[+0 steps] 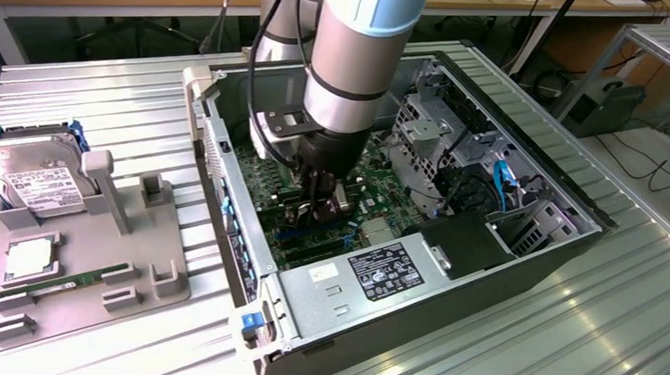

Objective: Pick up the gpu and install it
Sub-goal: 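Insert the gpu into the slot, then press down on the gpu until it lock into place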

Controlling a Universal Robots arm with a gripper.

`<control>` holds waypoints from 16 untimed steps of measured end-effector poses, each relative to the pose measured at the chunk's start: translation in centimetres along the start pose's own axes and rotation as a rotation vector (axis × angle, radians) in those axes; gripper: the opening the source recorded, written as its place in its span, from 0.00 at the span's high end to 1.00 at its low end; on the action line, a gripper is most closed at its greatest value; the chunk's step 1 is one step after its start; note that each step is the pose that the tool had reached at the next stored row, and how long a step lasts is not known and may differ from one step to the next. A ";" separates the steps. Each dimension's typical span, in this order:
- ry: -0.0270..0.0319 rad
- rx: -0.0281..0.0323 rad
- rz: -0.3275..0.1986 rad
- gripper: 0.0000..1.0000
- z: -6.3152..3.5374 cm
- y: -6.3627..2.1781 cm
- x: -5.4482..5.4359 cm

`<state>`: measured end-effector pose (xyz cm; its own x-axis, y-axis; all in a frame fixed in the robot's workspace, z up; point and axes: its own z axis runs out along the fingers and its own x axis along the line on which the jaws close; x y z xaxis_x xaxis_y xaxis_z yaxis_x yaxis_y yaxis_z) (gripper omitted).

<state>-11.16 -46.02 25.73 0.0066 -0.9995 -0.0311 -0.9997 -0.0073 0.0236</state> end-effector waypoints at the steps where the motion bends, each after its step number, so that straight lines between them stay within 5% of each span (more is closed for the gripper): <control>1: -0.0001 0.0000 0.000 0.60 -0.42 0.01 0.0; 7: -0.0003 0.0000 0.000 0.60 -2.93 0.07 -0.1; 8: -0.0004 0.0000 0.000 0.80 -3.23 0.08 -0.2; 9: -0.0004 0.0000 0.000 0.89 -3.23 0.07 -0.2; 13: -0.0004 0.0003 0.000 0.89 -3.23 0.09 -0.2; 16: -0.0003 0.0150 -0.001 0.89 -2.61 0.55 -0.5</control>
<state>-11.65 -45.58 28.37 0.0071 -0.9995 -0.0314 -0.9999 -0.0074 0.0086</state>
